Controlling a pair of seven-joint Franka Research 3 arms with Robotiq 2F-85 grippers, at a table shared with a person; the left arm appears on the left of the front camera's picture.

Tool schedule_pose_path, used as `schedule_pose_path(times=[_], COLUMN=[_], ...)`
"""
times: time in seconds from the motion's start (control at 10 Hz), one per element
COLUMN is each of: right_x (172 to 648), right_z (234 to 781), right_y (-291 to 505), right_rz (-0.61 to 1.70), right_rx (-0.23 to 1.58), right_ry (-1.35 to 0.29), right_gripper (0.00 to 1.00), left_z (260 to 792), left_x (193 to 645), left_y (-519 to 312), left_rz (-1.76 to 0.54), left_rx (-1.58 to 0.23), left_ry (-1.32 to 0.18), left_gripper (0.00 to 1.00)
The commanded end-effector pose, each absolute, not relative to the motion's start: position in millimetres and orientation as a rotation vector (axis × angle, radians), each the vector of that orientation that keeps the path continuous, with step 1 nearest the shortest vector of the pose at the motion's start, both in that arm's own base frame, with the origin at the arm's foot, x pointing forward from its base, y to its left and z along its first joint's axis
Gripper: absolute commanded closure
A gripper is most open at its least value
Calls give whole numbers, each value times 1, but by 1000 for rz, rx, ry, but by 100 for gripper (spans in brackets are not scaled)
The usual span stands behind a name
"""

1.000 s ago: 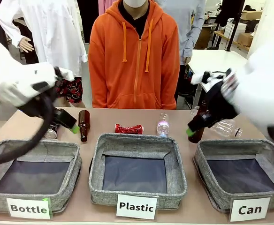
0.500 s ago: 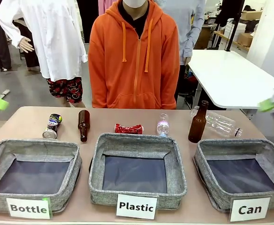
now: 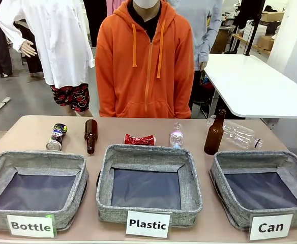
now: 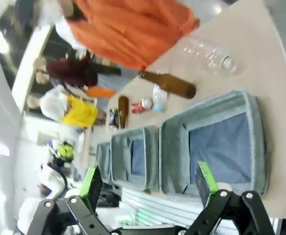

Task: Sort the can waste into the basket.
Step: Pick up the can waste from the table and place it in the right Fabric basket.

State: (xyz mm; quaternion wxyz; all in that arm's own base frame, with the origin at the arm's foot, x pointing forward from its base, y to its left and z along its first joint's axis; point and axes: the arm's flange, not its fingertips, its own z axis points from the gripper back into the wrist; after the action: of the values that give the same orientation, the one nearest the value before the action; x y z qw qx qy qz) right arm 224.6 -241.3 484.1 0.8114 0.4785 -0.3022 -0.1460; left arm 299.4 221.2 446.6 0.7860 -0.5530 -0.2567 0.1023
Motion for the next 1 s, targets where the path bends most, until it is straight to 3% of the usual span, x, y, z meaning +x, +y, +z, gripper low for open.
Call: schedule_pose_path(times=[0.0, 0.1, 0.7, 0.9], right_x=[241, 225, 227, 254], right_z=[453, 484, 483, 537], right_y=[-250, -241, -236, -178], right_rz=[-435, -312, -330, -165], right_rx=[1036, 1022, 1016, 867], right_ry=[-756, -645, -613, -559], right_gripper=[0, 0, 0, 0], left_z=[436, 447, 447, 447], left_x=[316, 299, 299, 299], left_y=[215, 221, 221, 221], left_rz=[273, 221, 221, 221], left_rx=[-1253, -1192, -1192, -1192], left_ry=[-641, -554, -554, -554], left_gripper=[0, 0, 0, 0])
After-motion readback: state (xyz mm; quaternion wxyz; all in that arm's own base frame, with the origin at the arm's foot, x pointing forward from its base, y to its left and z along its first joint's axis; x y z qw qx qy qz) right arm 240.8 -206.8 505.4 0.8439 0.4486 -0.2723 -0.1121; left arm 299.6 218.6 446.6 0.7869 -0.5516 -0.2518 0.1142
